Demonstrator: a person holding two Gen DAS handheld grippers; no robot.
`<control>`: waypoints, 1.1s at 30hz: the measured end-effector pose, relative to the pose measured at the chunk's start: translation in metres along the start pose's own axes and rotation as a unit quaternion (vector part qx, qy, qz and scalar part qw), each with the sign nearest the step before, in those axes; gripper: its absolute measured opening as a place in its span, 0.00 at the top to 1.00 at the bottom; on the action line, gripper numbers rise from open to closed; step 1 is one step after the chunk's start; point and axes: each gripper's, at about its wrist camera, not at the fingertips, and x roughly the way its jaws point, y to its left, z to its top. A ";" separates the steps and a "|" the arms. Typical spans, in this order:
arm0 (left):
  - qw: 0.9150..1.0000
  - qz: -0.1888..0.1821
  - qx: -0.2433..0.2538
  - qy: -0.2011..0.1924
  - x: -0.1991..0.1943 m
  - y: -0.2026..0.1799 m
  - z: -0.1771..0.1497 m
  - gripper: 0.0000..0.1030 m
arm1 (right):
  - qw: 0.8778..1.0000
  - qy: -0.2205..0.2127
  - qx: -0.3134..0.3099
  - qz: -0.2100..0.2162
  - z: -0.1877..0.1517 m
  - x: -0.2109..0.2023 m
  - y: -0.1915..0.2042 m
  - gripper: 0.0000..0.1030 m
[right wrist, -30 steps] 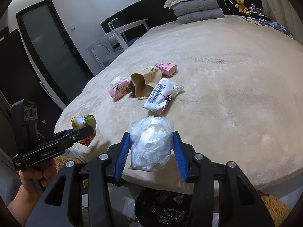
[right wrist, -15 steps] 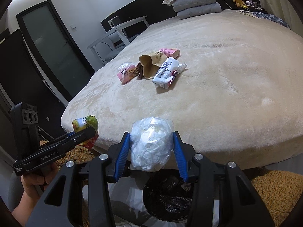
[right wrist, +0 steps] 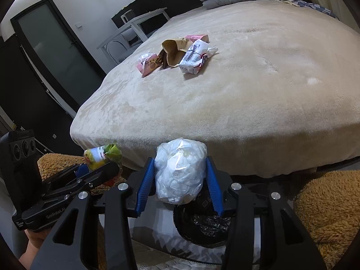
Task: Collect trash
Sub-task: 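Carry the yellow wrapper and tissue ball down over the trash bin, then open both tools to drop the wrapper and tissue ball into the bin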
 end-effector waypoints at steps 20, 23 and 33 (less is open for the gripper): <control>0.986 0.034 -0.059 0.152 0.055 0.022 -0.025 0.62 | 0.991 0.115 0.042 -0.044 -0.012 0.047 -0.021 0.55; 0.982 0.027 -0.073 0.170 0.062 0.028 -0.027 0.62 | 0.989 0.131 0.044 -0.059 -0.015 0.055 -0.022 0.55; 0.968 0.017 -0.094 0.230 0.087 0.037 -0.039 0.62 | 0.981 0.173 0.082 -0.038 -0.016 0.080 -0.033 0.54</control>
